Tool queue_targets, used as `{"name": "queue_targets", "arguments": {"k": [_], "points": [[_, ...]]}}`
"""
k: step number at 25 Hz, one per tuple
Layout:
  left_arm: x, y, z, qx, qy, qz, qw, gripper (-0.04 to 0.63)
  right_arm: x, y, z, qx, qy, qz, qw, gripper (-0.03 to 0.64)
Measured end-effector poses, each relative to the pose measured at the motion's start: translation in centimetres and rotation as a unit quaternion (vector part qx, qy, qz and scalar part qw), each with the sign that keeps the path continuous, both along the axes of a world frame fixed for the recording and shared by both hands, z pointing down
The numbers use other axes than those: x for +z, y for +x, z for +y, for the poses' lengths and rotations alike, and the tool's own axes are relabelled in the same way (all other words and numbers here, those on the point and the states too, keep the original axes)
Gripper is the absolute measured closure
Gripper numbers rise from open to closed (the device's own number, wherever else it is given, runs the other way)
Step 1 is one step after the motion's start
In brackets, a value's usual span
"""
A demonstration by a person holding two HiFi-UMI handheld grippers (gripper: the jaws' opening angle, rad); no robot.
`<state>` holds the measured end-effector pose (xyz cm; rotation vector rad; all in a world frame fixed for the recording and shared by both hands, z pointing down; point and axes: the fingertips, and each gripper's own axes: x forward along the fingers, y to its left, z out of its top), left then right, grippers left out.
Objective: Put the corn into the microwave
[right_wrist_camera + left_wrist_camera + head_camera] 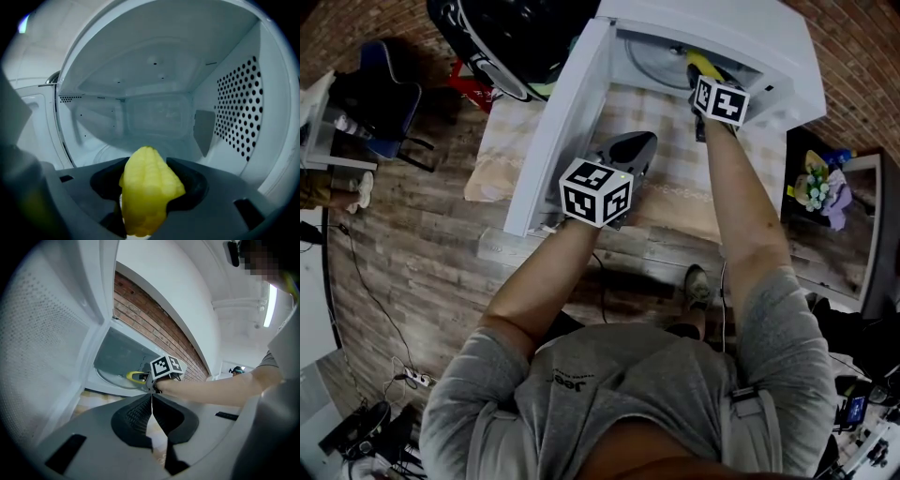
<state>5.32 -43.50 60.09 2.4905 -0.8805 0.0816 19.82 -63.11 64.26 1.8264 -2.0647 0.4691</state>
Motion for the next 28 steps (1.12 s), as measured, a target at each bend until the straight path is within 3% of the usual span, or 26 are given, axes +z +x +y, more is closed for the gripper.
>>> {"name": "queue_targets", "arguments": {"k": [14, 28], "points": [[1.0, 0.0, 0.1, 0.003, -0.009, 0.001, 1.0000, 0.572, 0.6, 0.7, -2.5, 0.043, -0.012, -0.006, 0.999, 0.370], [1.8, -0.3, 0.3, 0.003, -0.018, -0.003, 0.9998, 0.572, 2.4, 0.4, -3.3, 0.053, -0.070, 0.063, 0.994, 0.373]]}}
